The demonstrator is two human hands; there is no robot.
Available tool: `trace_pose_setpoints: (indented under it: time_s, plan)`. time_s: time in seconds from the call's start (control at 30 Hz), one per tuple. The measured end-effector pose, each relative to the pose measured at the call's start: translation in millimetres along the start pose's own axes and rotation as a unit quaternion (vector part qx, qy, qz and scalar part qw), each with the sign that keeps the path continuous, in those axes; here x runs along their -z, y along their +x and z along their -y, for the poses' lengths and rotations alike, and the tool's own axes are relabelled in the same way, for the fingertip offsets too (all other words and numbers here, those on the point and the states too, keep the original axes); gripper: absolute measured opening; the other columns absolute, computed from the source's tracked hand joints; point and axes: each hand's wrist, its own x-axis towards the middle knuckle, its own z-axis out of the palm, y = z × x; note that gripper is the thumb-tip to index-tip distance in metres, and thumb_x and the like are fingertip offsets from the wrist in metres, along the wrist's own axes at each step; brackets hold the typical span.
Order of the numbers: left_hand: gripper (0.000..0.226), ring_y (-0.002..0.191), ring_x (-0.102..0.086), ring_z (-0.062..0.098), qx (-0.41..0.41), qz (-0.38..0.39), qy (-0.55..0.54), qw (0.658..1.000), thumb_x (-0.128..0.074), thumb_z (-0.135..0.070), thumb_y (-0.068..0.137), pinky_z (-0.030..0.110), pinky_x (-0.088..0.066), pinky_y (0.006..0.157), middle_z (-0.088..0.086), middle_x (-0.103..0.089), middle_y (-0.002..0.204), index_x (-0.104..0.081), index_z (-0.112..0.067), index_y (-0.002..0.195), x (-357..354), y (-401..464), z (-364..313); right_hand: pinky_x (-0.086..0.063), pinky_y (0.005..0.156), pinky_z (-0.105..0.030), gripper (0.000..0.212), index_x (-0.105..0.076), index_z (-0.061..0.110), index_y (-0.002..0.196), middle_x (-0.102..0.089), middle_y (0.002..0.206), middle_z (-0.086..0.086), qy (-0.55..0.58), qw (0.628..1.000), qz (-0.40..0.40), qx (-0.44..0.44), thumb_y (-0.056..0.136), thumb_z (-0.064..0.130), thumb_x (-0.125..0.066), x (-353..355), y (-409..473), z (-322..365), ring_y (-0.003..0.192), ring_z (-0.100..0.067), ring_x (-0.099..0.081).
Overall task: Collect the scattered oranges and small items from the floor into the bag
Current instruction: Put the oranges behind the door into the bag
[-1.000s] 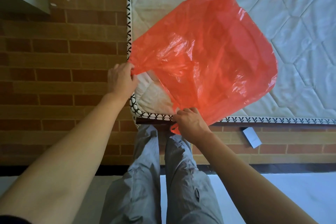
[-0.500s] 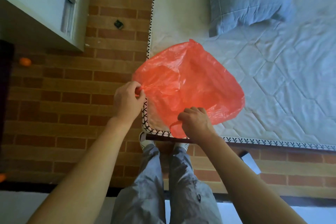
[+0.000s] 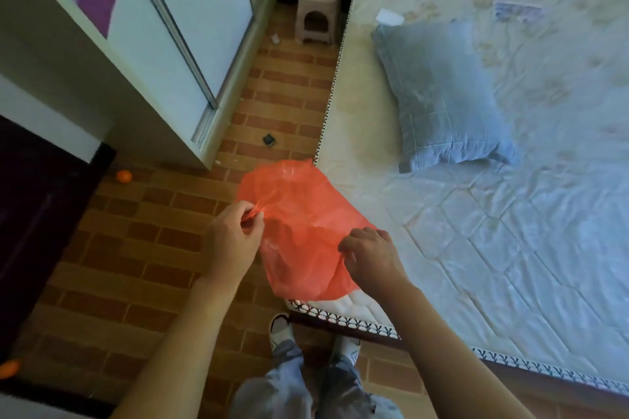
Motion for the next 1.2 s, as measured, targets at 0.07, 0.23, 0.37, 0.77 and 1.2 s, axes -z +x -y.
trace_pose_setpoints:
  time_s: [0.07,0.23,0.37,0.77,1.2]
  plan:
    - [0.009,0.071,-0.06,0.009,0.015,-0.019,0.002,1.0,-0.069,-0.022,0.097,0.028,-0.055,0.063,-0.007,-0.063,0.079,-0.065,-0.018,0.09,23,-5,2,-0.053,0.076,-0.044,0.025,-0.074,0.028,0.081,-0.064,0.076,0.007,0.003,1.0,-0.01,0.016,0.066,0.008,-0.077,10,9,10,0.077,-0.027,-0.064]
    - [0.013,0.071,-0.062,0.004,0.095,-0.071,0.015,0.993,-0.064,-0.033,0.101,0.029,-0.057,0.061,-0.012,-0.064,0.078,-0.065,-0.024,0.092,77,-27,16,-0.048,0.079,-0.042,0.027,-0.074,0.03,0.084,-0.066,0.081,0.008,0.014,0.998,-0.017,0.064,0.072,0.006,-0.074,24,36,41,0.081,-0.024,-0.063]
    - [0.017,0.065,-0.056,0.001,0.158,-0.145,0.013,0.977,-0.068,-0.03,0.098,0.017,-0.043,0.058,-0.011,-0.062,0.074,-0.065,-0.019,0.085,110,-48,23,-0.049,0.076,-0.041,0.026,-0.073,0.028,0.079,-0.066,0.08,0.008,0.023,0.993,-0.008,0.117,0.071,0.004,-0.072,26,56,73,0.078,-0.025,-0.063]
    - [0.025,0.067,-0.06,0.008,0.243,-0.227,-0.013,0.943,-0.062,-0.044,0.099,0.022,-0.04,0.055,-0.01,-0.061,0.074,-0.066,-0.02,0.09,165,-78,62,-0.045,0.067,-0.037,0.03,-0.067,0.027,0.071,-0.059,0.079,0.011,0.003,0.984,0.003,0.177,0.067,-0.001,-0.072,35,96,124,0.079,-0.026,-0.06]
    - [0.014,0.071,-0.062,0.008,0.29,-0.288,-0.004,0.913,-0.068,-0.032,0.098,0.021,-0.044,0.06,-0.01,-0.065,0.078,-0.07,-0.018,0.094,250,-90,138,-0.047,0.072,-0.038,0.024,-0.071,0.026,0.078,-0.062,0.084,0.009,-0.041,0.978,0.005,0.202,0.076,0.003,-0.071,20,132,237,0.087,-0.025,-0.061]
